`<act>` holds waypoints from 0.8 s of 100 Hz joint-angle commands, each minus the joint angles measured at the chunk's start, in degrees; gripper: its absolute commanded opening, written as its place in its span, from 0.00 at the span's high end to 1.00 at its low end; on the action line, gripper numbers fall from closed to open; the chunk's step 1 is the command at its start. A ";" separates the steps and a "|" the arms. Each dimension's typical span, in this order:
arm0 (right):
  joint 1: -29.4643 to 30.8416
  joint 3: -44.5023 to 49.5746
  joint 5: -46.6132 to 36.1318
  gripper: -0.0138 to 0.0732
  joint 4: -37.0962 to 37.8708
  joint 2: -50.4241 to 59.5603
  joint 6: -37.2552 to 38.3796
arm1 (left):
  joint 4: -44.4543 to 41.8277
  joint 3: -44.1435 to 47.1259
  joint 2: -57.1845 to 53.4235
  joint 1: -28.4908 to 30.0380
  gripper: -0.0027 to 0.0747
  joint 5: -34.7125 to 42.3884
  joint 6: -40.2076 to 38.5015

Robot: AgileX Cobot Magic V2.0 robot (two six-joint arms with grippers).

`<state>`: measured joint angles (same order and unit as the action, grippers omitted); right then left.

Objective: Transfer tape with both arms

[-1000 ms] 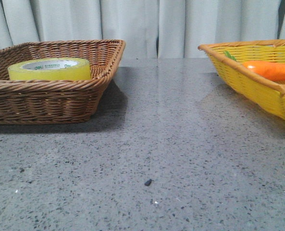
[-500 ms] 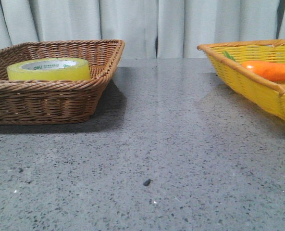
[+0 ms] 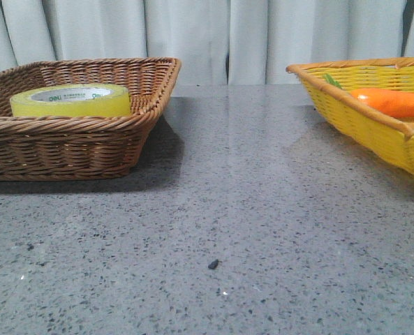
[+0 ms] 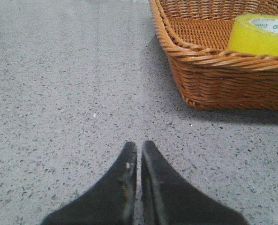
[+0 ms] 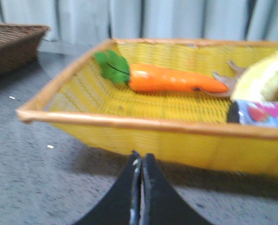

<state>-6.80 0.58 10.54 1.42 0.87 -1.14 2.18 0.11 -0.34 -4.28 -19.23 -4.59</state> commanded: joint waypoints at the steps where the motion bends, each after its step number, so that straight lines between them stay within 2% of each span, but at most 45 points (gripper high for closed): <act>1: 3.06 1.22 -0.45 0.92 -0.29 0.86 -0.30 | 0.65 0.53 -1.60 0.17 0.99 2.29 -0.50; 15: 8.10 1.22 5.63 0.92 -1.42 0.86 -0.30 | 0.65 0.53 -1.60 0.17 0.99 2.29 -0.50; 31: 14.20 1.22 7.62 0.92 -2.03 0.86 -0.30 | 0.65 0.53 -1.60 0.17 0.99 2.29 -0.50; 80: 13.91 1.22 7.62 0.92 -2.15 0.86 -0.30 | 0.65 0.53 -1.60 0.17 0.99 2.29 -0.50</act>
<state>7.10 0.58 18.96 -0.40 0.87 -1.14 2.18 0.11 -0.34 -4.28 -19.35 -4.59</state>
